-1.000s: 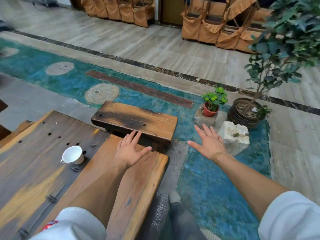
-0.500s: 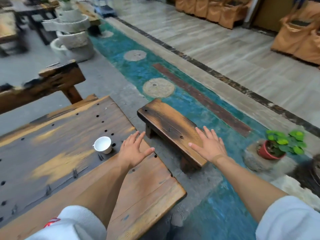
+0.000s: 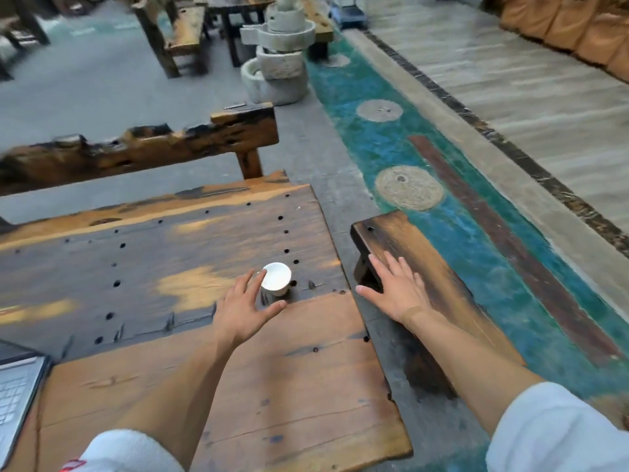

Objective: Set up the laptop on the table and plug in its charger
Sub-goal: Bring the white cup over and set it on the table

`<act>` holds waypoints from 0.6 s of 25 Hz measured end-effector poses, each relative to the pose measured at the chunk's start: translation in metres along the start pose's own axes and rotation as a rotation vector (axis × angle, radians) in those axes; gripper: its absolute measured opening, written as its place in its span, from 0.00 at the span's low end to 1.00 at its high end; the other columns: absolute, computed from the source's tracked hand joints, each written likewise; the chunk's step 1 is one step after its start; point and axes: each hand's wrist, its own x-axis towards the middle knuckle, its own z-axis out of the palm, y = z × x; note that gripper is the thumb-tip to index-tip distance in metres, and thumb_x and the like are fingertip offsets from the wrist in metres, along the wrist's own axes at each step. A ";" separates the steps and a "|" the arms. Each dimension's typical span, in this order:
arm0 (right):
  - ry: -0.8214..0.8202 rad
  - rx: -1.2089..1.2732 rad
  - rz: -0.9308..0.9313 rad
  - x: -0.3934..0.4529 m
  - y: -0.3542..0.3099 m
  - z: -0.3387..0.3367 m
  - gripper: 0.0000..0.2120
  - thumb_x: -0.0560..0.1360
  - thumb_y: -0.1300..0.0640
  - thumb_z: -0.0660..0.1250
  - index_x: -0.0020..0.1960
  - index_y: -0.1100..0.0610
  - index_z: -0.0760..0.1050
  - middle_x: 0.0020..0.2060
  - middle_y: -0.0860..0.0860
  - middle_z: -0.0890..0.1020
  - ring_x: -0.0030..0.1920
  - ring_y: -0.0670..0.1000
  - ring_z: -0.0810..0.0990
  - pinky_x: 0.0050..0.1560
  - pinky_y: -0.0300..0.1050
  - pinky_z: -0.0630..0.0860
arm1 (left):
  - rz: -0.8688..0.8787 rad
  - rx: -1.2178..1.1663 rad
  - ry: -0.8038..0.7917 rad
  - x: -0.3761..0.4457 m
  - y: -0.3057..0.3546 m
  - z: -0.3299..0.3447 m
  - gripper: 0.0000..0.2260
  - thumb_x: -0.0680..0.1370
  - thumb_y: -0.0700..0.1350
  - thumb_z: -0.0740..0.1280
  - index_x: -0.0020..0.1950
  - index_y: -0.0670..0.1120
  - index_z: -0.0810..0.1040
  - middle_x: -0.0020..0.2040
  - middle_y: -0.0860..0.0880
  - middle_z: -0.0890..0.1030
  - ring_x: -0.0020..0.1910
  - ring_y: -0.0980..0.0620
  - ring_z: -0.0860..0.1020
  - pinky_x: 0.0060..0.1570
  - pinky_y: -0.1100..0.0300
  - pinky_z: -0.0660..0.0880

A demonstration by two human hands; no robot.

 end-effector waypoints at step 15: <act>-0.204 0.002 -0.109 0.124 -0.102 0.058 0.46 0.68 0.30 0.65 0.78 0.42 0.47 0.79 0.47 0.50 0.78 0.52 0.50 0.75 0.58 0.55 | -0.119 -0.034 -0.078 0.087 -0.105 0.001 0.39 0.72 0.70 0.63 0.79 0.57 0.56 0.79 0.49 0.59 0.77 0.47 0.56 0.75 0.48 0.56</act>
